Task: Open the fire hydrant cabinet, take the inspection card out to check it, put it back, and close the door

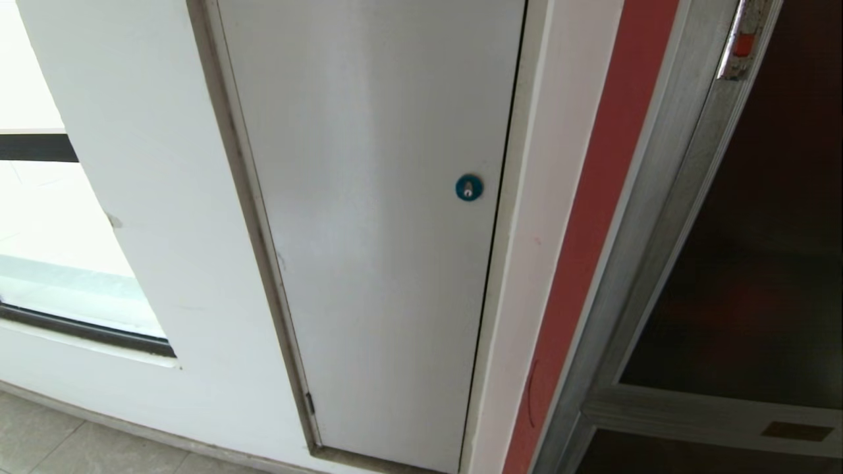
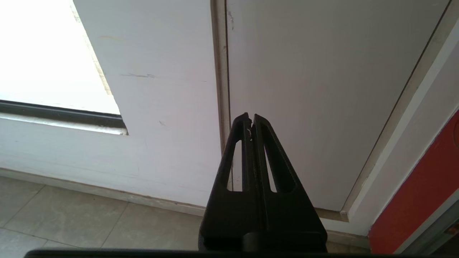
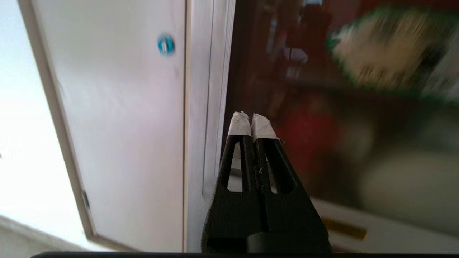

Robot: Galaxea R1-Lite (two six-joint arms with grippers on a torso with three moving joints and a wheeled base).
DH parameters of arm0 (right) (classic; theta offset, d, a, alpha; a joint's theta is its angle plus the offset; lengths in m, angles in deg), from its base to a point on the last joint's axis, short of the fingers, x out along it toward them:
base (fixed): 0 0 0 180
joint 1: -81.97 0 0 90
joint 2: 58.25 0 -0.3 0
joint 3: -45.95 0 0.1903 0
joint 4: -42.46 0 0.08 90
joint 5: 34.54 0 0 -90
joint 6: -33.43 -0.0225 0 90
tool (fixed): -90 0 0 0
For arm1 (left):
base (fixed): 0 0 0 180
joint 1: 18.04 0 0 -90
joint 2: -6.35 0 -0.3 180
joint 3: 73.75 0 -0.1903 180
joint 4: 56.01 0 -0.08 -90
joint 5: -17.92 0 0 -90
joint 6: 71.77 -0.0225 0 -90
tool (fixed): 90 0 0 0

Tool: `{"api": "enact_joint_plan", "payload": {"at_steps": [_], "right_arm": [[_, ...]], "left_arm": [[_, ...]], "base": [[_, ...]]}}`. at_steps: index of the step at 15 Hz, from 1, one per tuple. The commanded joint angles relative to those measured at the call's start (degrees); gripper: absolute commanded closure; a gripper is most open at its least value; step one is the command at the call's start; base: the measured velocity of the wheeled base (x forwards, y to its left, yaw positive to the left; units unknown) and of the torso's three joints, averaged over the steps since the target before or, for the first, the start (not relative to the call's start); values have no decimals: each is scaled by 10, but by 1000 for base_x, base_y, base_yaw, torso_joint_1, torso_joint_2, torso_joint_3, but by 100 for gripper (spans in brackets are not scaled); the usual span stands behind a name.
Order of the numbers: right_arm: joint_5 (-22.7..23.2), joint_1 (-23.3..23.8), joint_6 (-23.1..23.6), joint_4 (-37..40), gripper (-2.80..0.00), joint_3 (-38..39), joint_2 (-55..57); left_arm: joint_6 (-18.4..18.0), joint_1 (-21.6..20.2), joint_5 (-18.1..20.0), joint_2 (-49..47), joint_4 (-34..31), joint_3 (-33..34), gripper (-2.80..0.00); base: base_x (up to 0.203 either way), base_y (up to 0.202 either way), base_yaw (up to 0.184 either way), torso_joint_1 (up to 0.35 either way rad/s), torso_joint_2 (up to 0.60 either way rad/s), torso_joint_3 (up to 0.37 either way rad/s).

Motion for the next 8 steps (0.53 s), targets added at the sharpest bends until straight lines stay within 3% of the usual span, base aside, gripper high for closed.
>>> {"api": "enact_joint_plan", "payload": {"at_steps": [1, 4, 8], "right_arm": [[-8, 0, -3, -63, 0, 126, -53], [-20, -1, -19, -214, 0, 286, -65], [-24, -1, -2, -269, 0, 378, -69]], "left_arm": [[0, 0, 1, -1, 0, 4, 0], [0, 0, 0, -1, 0, 4, 0], [0, 0, 0, -1, 0, 4, 0]], "base": [[0, 0, 0, 0, 0, 0], [0, 0, 0, 0, 0, 0], [0, 0, 0, 0, 0, 0]]}}
